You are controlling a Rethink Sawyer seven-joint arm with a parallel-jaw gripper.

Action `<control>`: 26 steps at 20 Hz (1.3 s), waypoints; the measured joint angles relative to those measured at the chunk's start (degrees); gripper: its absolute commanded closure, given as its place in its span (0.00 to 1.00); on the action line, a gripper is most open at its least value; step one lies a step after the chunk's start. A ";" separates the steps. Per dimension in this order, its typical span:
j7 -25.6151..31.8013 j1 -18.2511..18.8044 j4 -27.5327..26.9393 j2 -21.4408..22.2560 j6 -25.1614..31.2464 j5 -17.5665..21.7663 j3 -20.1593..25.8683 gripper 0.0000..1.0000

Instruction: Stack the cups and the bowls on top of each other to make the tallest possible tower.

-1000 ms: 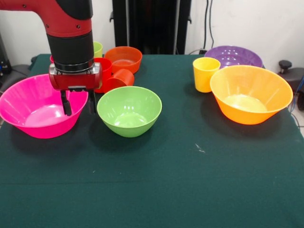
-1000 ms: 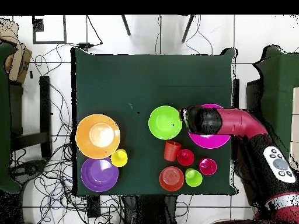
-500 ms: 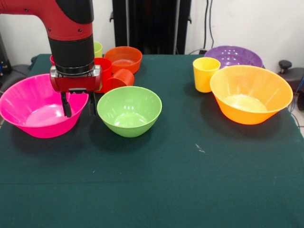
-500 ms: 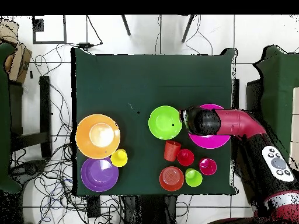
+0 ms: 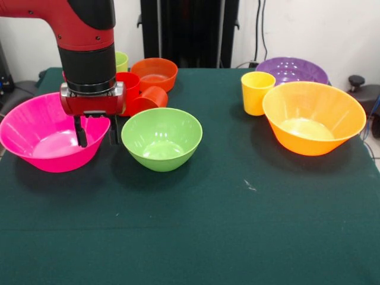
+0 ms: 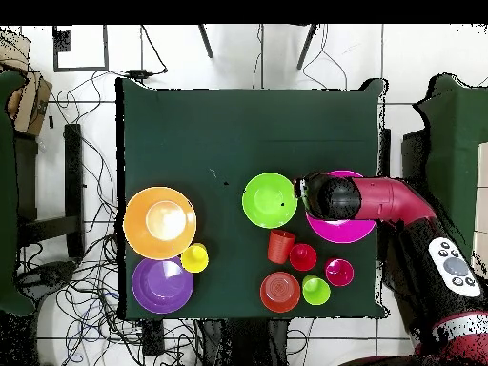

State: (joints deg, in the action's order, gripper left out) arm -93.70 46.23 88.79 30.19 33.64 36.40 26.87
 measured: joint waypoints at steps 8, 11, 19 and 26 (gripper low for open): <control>0.00 0.00 0.00 0.44 0.00 0.00 -0.01 0.00; 0.00 0.00 0.00 0.44 0.00 0.00 -0.02 1.00; -0.01 0.21 0.00 0.45 -1.07 -0.01 -0.02 1.00; -0.01 0.21 0.00 0.46 -1.08 0.00 -0.02 0.00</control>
State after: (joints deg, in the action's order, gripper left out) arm -93.71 46.43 88.79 30.65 32.56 36.40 26.85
